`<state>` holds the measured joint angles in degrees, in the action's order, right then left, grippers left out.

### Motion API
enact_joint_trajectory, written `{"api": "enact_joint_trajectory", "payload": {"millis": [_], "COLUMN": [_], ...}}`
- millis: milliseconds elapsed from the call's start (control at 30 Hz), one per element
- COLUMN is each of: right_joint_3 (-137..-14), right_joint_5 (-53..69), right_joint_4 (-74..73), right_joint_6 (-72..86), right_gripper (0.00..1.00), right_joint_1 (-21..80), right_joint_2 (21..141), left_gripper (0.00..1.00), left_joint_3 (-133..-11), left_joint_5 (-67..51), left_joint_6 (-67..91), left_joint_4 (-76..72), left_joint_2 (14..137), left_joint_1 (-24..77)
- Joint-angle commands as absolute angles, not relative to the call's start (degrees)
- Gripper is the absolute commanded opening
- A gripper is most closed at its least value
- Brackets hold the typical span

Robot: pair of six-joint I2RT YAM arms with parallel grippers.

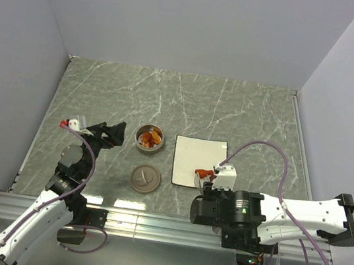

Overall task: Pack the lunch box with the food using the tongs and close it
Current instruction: Pick up the food using the clamp

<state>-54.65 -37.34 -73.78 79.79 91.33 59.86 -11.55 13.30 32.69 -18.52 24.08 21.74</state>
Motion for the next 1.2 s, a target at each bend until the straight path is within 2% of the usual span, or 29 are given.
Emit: {"api": "enact_joint_trajectory", "payload": {"millis": [0,400,800,1167], "right_joint_3": [-53.4,-48.8,-43.7,-44.9], "right_joint_5": [-40.2,-40.2,-37.1,-35.4], "right_joint_4": [-75.0,-66.2,-55.6,-49.7], "right_joint_6": [84.1,78.2,66.3,58.4], "right_gripper": [0.49,0.52,0.52,0.52], "right_joint_1": [91.8,89.7,78.4,73.3], "right_joint_2": [59.1,56.1,54.4,60.3], "left_gripper": [1.0,0.99,1.0,1.0], "left_joint_3": [-11.3,-11.4,-11.4,-11.4], "left_joint_5": [12.1,12.2,12.3,12.1], "left_joint_6": [33.4,33.5,33.6,33.5], "left_joint_4": [-19.5,-19.3,-19.2,-19.3], "left_joint_2": [23.1,22.9,23.0,23.3], "left_joint_1": [21.9,21.9,21.9,21.9]}}
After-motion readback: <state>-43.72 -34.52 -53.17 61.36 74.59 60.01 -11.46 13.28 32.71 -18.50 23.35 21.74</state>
